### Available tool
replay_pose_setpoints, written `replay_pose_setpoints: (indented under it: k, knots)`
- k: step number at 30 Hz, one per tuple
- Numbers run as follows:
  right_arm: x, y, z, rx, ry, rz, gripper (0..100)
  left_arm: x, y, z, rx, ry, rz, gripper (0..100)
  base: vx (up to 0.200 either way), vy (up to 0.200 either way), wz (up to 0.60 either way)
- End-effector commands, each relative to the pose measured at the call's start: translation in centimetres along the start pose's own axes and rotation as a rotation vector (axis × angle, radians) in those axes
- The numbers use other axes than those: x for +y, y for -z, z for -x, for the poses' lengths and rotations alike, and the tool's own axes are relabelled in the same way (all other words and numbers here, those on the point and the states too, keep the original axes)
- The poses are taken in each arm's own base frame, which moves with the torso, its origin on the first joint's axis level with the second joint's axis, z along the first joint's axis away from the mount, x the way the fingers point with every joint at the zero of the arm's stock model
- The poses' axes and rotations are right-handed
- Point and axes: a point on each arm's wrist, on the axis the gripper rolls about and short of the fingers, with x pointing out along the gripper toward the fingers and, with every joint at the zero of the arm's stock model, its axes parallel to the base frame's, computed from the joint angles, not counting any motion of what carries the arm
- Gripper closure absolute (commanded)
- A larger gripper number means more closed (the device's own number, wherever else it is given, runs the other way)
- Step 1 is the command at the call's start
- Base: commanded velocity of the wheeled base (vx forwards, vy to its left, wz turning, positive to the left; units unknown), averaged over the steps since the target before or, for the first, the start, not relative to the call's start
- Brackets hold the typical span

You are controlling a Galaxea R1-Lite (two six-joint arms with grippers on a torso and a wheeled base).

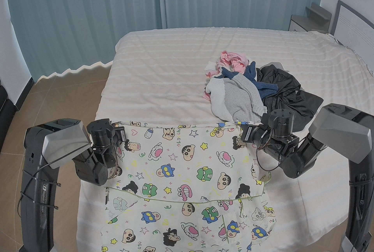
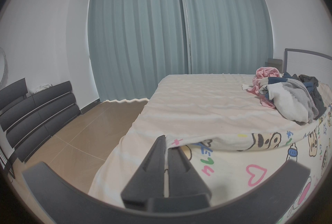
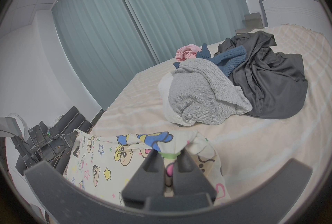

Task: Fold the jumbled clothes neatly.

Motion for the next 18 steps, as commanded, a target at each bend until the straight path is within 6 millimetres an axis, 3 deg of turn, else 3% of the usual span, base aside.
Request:
replay_pose_setpoints:
  k: [1,6,7,9,10,14,18]
  knots:
    - [-1.1,2.0,-2.0,0.022,0.018,0.002,100,0.2,1.5,-1.0,0.01,-0.013,-0.002,100,0.0,0.0,0.0]
    - [-1.2,1.8,-2.5,0.026,0.015,0.005,100,0.7,2.1,-2.0,0.009,-0.03,-0.002,100,0.0,0.0,0.0]
    - [-1.2,1.8,-2.6,0.031,0.015,0.006,0,0.7,2.2,-2.0,0.015,-0.032,-0.004,100,0.0,0.0,0.0]
    - [-1.2,1.8,-2.7,0.047,0.019,0.007,0,0.8,2.4,-2.1,0.029,-0.034,-0.008,100,0.0,0.0,0.0]
    - [-1.2,1.9,-2.7,0.051,0.018,0.007,0,0.8,2.4,-2.1,0.03,-0.035,-0.009,0,0.0,0.0,0.0]
    - [-1.0,1.8,-2.0,0.052,0.001,0.029,0,0.8,2.2,-2.1,0.013,-0.049,-0.005,0,0.0,0.0,0.0]
    - [-0.4,-0.4,-0.1,-0.017,-0.011,0.042,0,0.9,0.2,-2.5,-0.073,-0.111,0.028,0,0.0,0.0,0.0]
